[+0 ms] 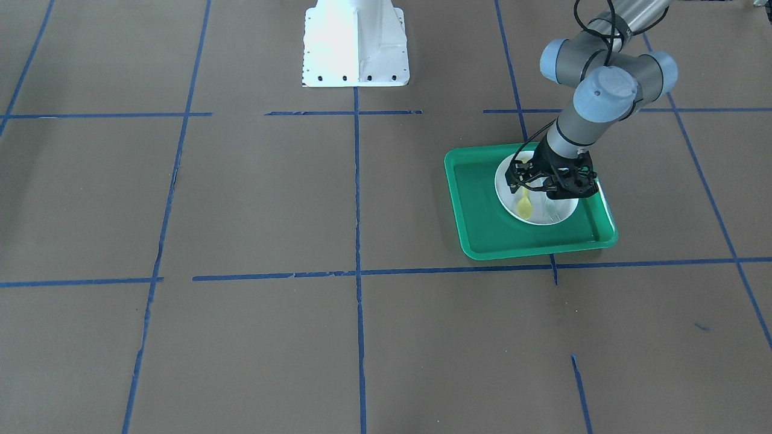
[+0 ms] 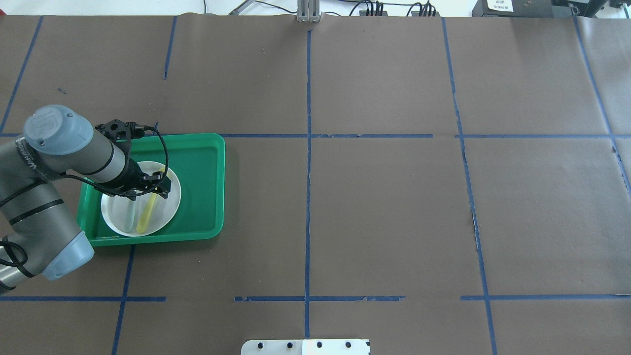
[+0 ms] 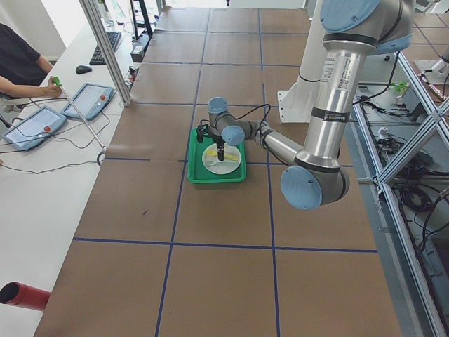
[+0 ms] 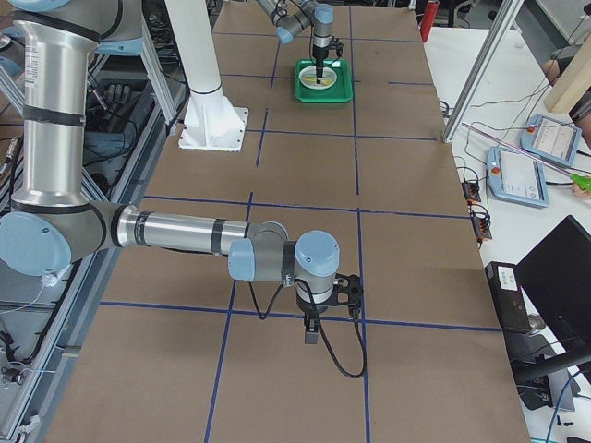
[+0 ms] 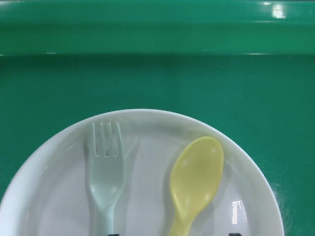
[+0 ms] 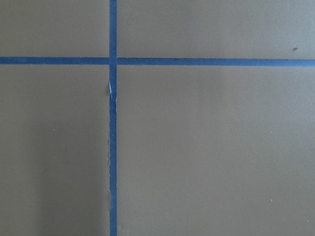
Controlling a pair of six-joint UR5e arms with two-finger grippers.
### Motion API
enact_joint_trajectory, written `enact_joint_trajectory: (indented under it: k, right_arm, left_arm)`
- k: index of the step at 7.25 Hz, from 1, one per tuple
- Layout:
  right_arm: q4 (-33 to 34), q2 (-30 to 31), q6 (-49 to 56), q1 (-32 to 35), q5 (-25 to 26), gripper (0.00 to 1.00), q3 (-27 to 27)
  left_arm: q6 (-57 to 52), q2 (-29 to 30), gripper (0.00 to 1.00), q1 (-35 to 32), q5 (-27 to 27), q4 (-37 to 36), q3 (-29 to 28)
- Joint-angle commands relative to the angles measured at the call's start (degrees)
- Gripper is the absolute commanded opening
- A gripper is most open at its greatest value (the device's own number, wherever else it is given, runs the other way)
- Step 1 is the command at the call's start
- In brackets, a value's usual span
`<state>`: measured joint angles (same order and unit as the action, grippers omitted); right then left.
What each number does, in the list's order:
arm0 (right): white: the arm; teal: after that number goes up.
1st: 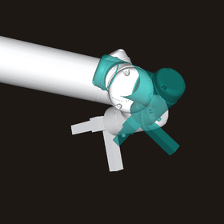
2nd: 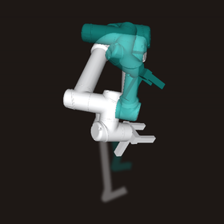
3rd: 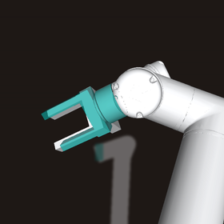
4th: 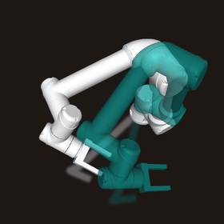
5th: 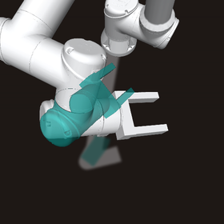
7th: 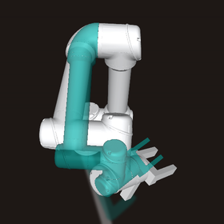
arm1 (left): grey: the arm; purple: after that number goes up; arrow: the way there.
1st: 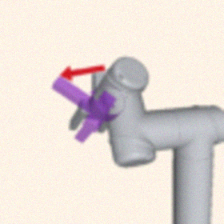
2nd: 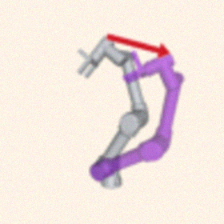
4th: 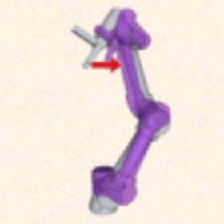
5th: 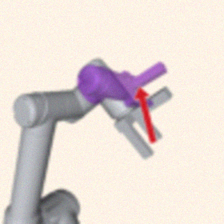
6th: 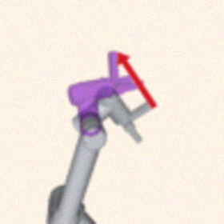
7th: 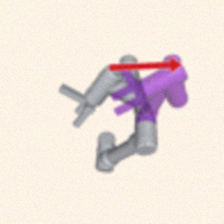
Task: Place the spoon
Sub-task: 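Lower the left gripper and close it on the yellow spoon handle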
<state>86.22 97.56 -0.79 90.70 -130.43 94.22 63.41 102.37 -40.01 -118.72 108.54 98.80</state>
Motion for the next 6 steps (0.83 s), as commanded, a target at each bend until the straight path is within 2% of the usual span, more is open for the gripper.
enact_joint_trajectory:
  k: [1, 3, 5, 6]
  right_arm:
    - [-0.1, 0.0, 0.0, 0.0, 0.0, 1.00, 0.0]
    - [0.0, 0.0, 0.0, 0.0, 0.0, 1.00, 0.0]
    - [0.0, 0.0, 0.0, 0.0, 0.0, 1.00, 0.0]
    - [0.0, 0.0, 0.0, 0.0, 0.0, 1.00, 0.0]
  left_arm:
    - [0.0, 0.0, 0.72, 0.2, 0.0, 0.0, 0.0]
    - [0.0, 0.1, 0.64, 0.5, 0.0, 0.0, -0.2]
    - [0.0, 0.2, 0.61, 0.6, 0.0, 0.0, -0.4]
    - [0.0, 0.1, 0.51, 0.6, -0.1, 0.0, -0.4]
